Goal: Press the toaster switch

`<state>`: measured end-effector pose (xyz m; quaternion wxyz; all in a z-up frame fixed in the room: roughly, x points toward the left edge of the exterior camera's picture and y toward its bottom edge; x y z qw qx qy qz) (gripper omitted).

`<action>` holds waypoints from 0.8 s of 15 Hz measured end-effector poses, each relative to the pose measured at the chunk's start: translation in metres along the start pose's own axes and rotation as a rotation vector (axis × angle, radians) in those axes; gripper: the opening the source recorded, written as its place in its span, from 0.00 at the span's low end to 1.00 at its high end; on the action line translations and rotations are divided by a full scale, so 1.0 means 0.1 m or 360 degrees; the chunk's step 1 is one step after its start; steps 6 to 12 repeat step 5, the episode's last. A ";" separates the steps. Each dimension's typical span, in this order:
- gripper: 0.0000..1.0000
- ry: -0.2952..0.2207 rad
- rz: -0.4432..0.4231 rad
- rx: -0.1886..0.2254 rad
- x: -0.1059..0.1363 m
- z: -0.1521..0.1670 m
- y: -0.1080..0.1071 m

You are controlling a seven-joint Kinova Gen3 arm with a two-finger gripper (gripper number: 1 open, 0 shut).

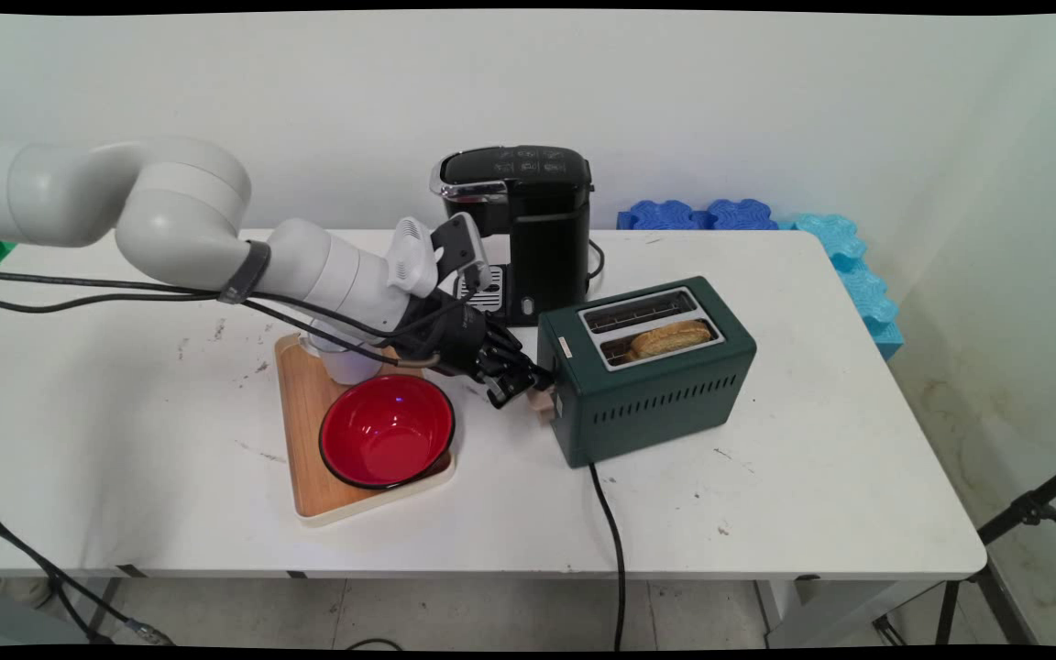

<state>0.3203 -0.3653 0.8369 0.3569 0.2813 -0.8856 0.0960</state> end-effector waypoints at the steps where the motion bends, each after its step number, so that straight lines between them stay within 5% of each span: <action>1: 0.00 -0.0002 0.0000 0.0000 -0.01 0.00 0.00; 12: 0.00 -0.0013 -0.0006 0.0006 -0.04 -0.01 0.00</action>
